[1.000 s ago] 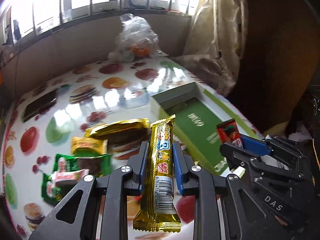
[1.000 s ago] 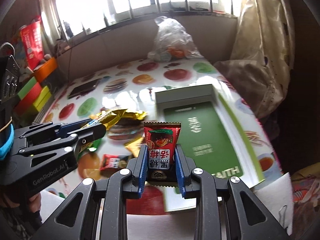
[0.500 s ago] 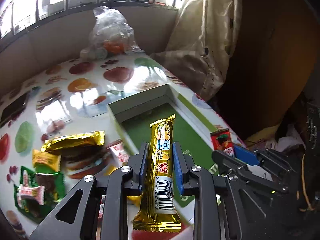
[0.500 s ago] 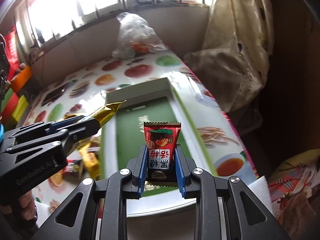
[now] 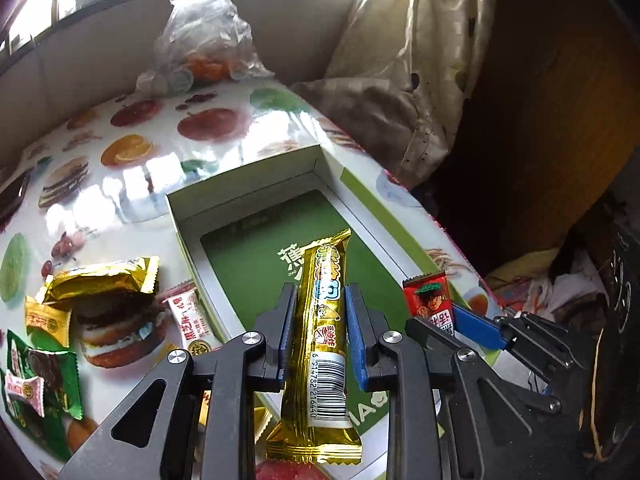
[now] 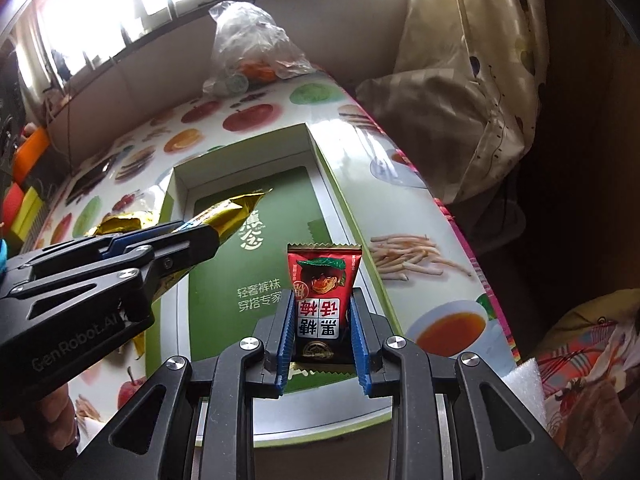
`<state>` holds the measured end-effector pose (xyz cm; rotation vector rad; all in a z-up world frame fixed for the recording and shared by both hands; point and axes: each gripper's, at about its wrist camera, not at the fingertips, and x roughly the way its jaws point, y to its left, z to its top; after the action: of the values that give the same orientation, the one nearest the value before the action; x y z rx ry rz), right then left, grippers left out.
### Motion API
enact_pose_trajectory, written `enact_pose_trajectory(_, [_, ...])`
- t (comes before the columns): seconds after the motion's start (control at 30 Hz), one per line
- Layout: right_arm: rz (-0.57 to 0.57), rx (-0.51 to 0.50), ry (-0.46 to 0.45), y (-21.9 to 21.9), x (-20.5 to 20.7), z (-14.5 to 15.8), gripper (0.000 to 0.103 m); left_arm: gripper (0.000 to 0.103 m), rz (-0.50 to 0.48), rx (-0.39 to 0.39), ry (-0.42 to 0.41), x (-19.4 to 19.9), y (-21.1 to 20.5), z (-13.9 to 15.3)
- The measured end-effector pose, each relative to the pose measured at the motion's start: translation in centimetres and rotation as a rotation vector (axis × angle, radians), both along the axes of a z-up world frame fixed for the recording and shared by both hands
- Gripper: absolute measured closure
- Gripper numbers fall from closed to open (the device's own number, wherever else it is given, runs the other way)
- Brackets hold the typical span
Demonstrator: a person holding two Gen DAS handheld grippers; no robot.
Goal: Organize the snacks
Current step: 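Carry both held snacks over the green box with both grippers, then open both grippers to drop the gold bar and red packet into the box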
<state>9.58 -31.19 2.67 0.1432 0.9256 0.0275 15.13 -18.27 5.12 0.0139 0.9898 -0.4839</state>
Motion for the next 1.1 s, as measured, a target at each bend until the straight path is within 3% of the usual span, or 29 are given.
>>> enact_pose_trajectory(0.63, [0.001,-0.027,0.024,0.0,0.7,-1.6,0.077,0.078,-0.011,0.023,0.035,0.4,-0.8,-1.5])
enact_pose_trajectory(0.87, [-0.003,-0.028,0.019,0.1,0.7,-1.5,0.07,0.078,-0.019,0.004,0.036,0.4,-0.5,-1.3])
enact_pose_trajectory(0.93, [-0.005,-0.023,0.016,0.1,0.6,-1.5,0.068,0.075,-0.02,-0.002,0.034,0.3,-0.4,-1.2])
enact_pose_trajectory(1.0, [-0.003,-0.013,0.012,0.1,0.5,-1.4,0.062,0.063,-0.022,-0.01,0.028,0.1,-0.3,-0.9])
enact_pose_trajectory(1.1, [-0.002,-0.013,0.006,0.4,0.3,-1.2,0.058,0.058,-0.034,-0.018,0.015,-0.3,0.0,-0.2])
